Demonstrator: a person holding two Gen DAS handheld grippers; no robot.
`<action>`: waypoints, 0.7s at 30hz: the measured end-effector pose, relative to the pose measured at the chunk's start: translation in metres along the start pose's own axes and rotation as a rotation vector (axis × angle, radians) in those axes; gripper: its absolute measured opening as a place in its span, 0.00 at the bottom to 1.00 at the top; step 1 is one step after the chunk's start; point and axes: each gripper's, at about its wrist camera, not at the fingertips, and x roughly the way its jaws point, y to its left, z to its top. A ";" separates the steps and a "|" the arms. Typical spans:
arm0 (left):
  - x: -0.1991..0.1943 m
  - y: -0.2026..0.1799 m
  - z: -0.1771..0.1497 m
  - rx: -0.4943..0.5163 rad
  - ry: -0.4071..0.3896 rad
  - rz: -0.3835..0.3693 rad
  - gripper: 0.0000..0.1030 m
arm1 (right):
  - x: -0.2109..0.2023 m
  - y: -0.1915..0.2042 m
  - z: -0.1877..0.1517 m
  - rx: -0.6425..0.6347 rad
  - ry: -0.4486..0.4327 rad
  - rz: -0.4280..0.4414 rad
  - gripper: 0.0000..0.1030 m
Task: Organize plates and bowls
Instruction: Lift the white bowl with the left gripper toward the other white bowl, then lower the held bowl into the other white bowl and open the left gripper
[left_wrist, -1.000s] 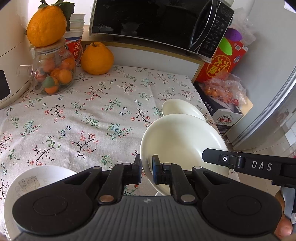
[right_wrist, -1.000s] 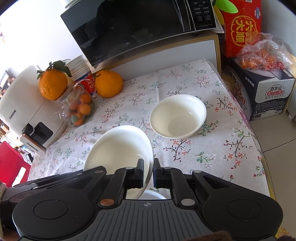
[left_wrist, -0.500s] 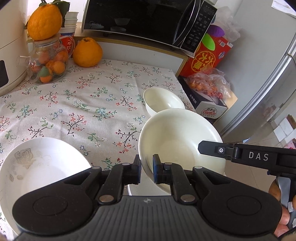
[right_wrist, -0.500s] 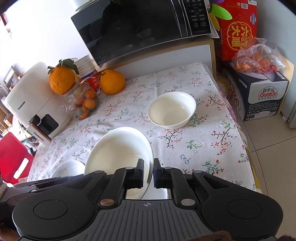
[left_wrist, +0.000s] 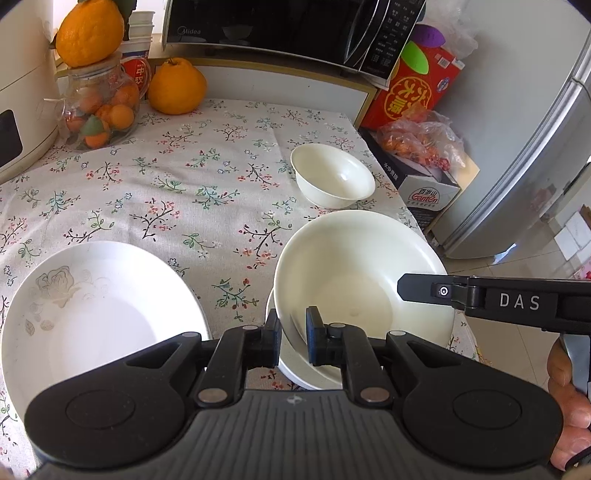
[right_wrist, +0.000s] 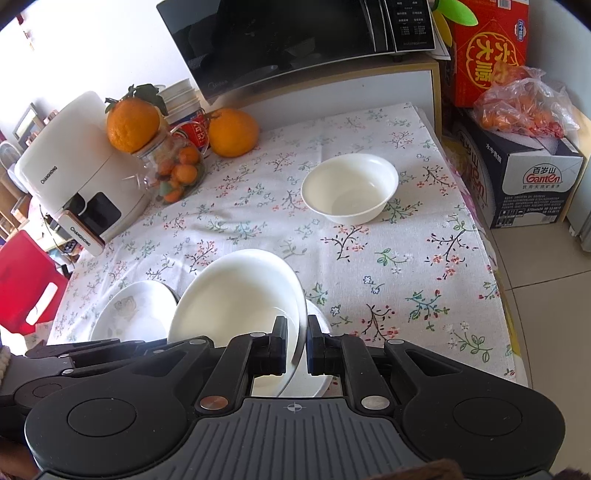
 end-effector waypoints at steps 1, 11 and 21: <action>0.002 0.000 -0.001 0.002 0.006 0.008 0.12 | 0.000 0.002 -0.001 -0.008 0.002 -0.002 0.10; 0.011 -0.006 -0.007 0.049 0.029 0.050 0.13 | 0.015 0.001 -0.003 -0.038 0.033 -0.020 0.13; 0.020 -0.005 -0.009 0.049 0.055 0.072 0.16 | 0.020 0.002 -0.002 -0.040 0.052 -0.020 0.13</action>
